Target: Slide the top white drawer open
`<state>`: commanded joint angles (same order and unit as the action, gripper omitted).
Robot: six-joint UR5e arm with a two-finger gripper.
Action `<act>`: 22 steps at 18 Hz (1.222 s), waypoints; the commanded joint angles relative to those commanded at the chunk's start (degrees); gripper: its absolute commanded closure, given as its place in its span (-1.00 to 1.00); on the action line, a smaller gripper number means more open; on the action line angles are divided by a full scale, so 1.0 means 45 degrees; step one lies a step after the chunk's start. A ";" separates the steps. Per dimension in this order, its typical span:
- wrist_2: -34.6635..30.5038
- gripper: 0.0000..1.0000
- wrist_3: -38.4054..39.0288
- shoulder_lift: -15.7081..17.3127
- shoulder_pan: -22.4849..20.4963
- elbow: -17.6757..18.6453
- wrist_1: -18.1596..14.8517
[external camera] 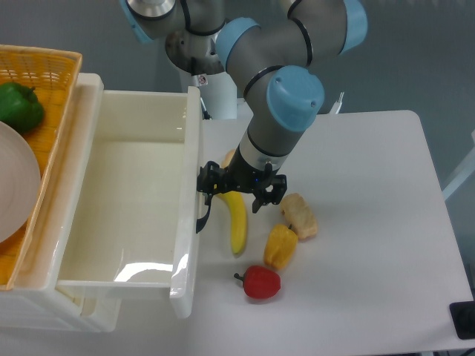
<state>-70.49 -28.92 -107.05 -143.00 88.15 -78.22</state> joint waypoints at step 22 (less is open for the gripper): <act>0.0625 -1.00 -0.1387 0.0195 -0.1152 -0.0234 0.0407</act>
<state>-67.67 -35.16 -106.17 -148.18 87.10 -76.39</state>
